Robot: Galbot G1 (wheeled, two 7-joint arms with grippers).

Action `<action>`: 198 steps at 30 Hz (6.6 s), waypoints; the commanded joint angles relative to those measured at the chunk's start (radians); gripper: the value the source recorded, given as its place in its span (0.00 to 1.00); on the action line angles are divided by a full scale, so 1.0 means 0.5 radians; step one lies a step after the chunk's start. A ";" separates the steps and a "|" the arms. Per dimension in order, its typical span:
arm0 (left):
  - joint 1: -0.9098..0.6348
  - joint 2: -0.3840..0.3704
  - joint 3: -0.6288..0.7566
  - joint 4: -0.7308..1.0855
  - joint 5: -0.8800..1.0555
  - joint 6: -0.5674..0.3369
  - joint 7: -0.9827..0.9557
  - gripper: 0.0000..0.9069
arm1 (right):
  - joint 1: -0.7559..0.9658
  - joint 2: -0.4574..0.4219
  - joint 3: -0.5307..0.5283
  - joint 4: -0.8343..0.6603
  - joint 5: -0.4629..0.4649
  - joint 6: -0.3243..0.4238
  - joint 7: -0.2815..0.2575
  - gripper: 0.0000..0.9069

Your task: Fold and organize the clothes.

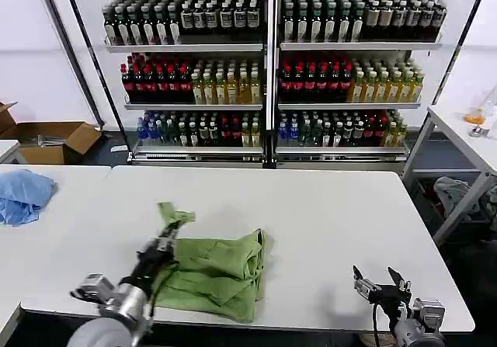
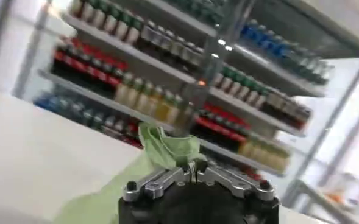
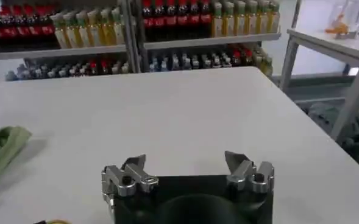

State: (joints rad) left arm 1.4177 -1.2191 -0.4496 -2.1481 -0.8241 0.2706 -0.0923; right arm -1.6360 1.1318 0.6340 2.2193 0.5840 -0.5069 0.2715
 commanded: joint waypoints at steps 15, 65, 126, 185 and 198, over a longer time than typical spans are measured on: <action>-0.164 -0.194 0.897 0.435 0.534 -0.046 0.122 1.00 | -0.009 0.016 0.009 -0.023 -0.003 0.008 -0.004 1.00; 0.041 -0.115 0.061 0.506 0.238 0.012 -0.086 0.02 | -0.059 0.022 0.025 0.064 -0.023 0.019 -0.011 1.00; -0.318 -0.034 0.717 0.525 2.202 0.360 0.201 0.02 | -0.080 0.043 0.087 0.105 -0.004 0.039 -0.010 1.00; 0.555 -0.382 0.040 -0.235 1.085 -0.229 -0.001 1.00 | 1.006 0.460 -1.220 -0.685 0.248 0.086 0.510 1.00; 0.609 -0.404 0.007 -0.274 1.076 -0.226 -0.007 1.00 | 1.011 0.504 -1.237 -0.747 0.199 0.088 0.663 0.00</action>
State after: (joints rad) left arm 1.6969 -1.4116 -0.4193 -2.2703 -0.2853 0.1624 -0.0958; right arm -1.1687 1.3556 0.0529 1.9058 0.6905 -0.4630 0.5348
